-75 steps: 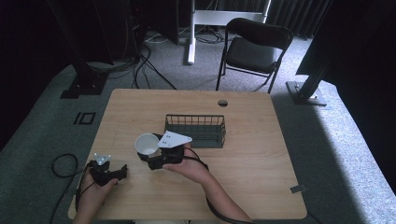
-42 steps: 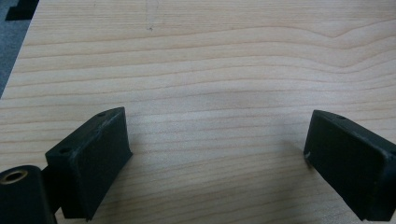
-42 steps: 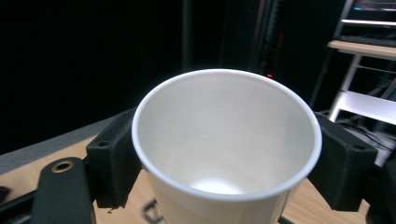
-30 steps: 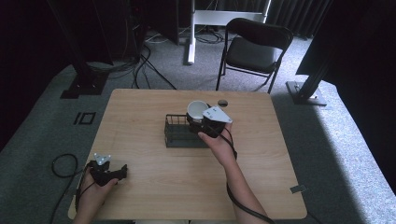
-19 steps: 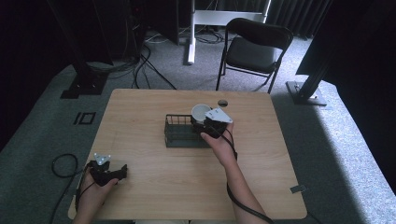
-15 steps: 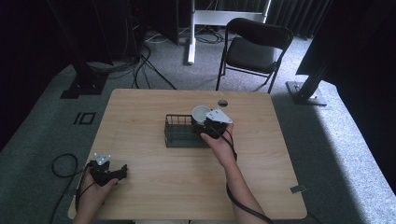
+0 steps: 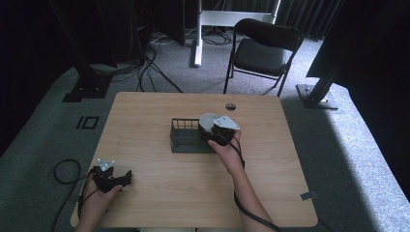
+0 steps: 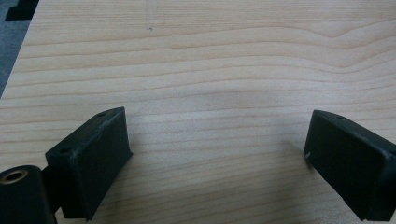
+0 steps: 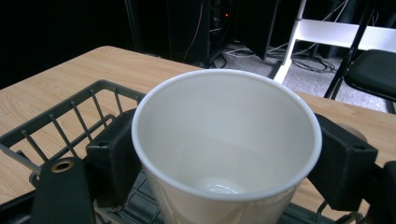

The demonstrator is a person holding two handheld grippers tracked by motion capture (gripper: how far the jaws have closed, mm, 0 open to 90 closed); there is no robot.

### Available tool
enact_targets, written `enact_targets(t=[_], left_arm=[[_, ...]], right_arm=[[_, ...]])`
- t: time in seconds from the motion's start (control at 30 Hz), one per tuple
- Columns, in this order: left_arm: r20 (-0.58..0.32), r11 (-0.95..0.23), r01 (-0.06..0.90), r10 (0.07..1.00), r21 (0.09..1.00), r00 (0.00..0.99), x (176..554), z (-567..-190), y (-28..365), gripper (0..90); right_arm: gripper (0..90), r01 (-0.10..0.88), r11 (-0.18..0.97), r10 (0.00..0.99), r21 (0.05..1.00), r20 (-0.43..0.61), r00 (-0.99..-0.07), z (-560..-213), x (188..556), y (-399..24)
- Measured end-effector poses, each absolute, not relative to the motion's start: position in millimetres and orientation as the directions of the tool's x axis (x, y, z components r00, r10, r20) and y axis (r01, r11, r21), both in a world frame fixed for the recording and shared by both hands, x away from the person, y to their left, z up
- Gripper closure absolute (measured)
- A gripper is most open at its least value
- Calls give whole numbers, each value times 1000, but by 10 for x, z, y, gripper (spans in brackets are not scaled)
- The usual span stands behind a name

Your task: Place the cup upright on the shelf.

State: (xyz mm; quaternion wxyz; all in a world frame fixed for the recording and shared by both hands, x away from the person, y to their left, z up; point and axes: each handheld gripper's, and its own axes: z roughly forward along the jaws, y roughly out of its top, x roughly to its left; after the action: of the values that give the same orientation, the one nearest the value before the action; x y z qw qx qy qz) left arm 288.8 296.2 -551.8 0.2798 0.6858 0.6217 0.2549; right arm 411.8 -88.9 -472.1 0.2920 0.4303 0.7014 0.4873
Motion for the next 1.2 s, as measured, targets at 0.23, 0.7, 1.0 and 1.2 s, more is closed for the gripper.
enact_targets(t=[0.23, 0.7, 1.0, 1.2], left_arm=[[1, -70, 710, 995, 701, 97, 2888, -5518, 2962, 73], [2, -70, 710, 995, 701, 97, 2888, -5518, 2962, 73], [2, -71, 710, 995, 701, 97, 2888, -5518, 2962, 72], [2, -71, 710, 995, 700, 97, 2888, -5517, 2962, 72]], right_arm=[[194, 324, 150, 882, 934, 22, -471, -4720, 4134, -915], [113, 305, 153, 864, 940, 23, -504, -4693, 4058, -1008], [113, 295, 153, 864, 943, 18, -503, -4707, 3967, -1138], [113, 291, 149, 869, 945, 15, -495, -4714, 3897, -1250]])
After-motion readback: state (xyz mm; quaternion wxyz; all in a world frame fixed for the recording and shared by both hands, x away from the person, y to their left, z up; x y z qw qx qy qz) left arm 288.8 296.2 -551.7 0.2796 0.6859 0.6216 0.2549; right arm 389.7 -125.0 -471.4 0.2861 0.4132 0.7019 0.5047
